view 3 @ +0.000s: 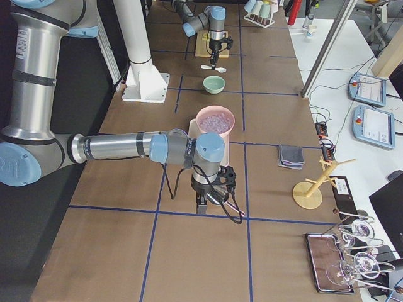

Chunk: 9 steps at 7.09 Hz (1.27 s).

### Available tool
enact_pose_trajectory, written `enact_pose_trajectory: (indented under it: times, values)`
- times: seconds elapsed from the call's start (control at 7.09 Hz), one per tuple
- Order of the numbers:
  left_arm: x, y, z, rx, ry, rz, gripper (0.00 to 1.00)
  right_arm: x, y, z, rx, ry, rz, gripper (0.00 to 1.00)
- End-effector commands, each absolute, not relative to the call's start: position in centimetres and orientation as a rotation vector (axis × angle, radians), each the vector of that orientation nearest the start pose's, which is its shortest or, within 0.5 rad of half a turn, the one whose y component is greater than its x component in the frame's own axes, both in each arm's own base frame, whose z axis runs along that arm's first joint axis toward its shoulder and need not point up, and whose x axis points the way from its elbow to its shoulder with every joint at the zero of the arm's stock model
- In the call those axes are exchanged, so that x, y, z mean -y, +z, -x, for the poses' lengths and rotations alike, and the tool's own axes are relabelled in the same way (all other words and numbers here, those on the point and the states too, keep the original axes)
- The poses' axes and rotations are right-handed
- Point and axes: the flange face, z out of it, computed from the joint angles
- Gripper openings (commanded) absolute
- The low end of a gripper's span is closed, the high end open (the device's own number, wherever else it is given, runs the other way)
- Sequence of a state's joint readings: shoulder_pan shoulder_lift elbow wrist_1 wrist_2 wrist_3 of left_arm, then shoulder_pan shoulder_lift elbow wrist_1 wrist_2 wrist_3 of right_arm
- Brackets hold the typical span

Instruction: Put spoon and ice into bowl

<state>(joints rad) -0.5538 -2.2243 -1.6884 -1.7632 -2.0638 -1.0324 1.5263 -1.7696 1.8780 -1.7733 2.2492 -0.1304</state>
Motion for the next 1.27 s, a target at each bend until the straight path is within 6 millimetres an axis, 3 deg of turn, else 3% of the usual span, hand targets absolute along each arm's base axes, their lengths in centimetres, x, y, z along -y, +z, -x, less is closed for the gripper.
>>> enact_pose_trajectory:
  times: [0.0, 0.14, 0.28, 0.71, 0.99, 1.13]
  values:
    - [41.5, 17.2, -55.6, -1.053, 0.245, -0.081, 0.03, 40.0, 62.4, -5.3, 0.681, -0.136, 0.062, 1.00]
    - [41.4, 17.2, -55.6, -1.054, 0.246, -0.080, 0.46, 40.0, 62.4, -5.3, 0.681, -0.137, 0.062, 1.00]
    - [41.4, 17.1, -55.6, -1.055, 0.246, -0.081, 0.99, 40.0, 62.4, -5.3, 0.681, -0.137, 0.062, 1.00]
    - [41.7, 17.5, -54.7, -1.051, 0.234, -0.064, 1.00, 40.1, 62.1, -5.3, 0.681, -0.137, 0.055, 1.00]
    - [45.8, 23.4, -48.6, -0.983, 0.231, -0.007, 1.00, 40.6, 60.8, -5.3, 0.677, -0.139, 0.032, 1.00]
    - [47.2, 26.3, -43.2, -0.935, 0.280, -0.028, 1.00, 40.7, 59.9, -5.3, 0.676, -0.146, 0.013, 1.00]
